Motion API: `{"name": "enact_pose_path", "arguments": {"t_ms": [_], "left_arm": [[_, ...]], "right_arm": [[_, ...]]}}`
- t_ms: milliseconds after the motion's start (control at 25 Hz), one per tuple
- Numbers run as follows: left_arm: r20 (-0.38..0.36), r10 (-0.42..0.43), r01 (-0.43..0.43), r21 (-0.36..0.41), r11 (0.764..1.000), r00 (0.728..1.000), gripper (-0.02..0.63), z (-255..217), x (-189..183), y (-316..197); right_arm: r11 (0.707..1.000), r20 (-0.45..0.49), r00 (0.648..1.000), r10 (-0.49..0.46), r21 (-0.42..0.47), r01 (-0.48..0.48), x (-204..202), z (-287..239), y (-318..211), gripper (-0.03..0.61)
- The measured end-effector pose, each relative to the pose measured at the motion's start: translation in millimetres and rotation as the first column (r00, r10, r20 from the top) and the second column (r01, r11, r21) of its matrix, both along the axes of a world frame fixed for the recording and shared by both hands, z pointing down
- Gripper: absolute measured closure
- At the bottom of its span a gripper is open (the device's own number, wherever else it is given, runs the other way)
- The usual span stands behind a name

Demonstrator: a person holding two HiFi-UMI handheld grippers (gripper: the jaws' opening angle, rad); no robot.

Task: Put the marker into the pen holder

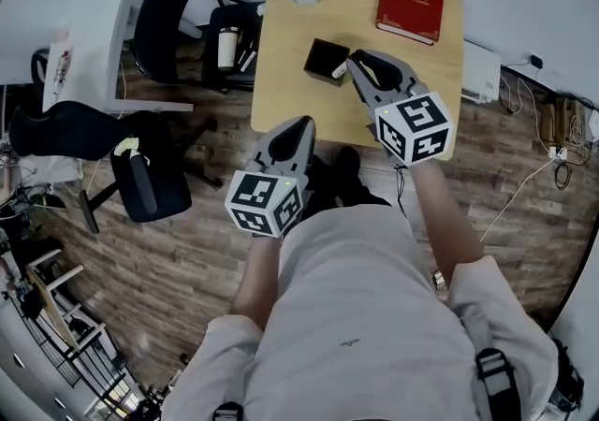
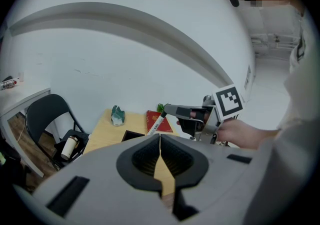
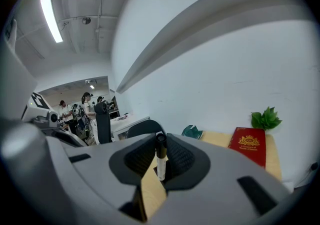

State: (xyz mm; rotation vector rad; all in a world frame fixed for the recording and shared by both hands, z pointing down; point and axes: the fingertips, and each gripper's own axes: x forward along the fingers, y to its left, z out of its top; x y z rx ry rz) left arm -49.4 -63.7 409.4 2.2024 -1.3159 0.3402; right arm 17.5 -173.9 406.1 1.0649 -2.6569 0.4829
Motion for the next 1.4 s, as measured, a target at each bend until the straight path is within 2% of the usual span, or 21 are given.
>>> {"name": "enact_pose_path", "arguments": {"t_ms": [600, 1400], "left_arm": [[-0.003, 0.02, -0.02, -0.012, 1.0, 1.0, 0.604, 3, -14, -19], [-0.046, 0.131, -0.133, -0.056, 0.99, 0.99, 0.604, 23, -26, -71]], "right_arm": [[0.997, -0.026, 0.999, 0.021, -0.068, -0.022, -12, 33, -22, 0.512], [0.977, -0.087, 0.993, 0.081, -0.189, -0.097, -15, 75, -36, 0.512]]}}
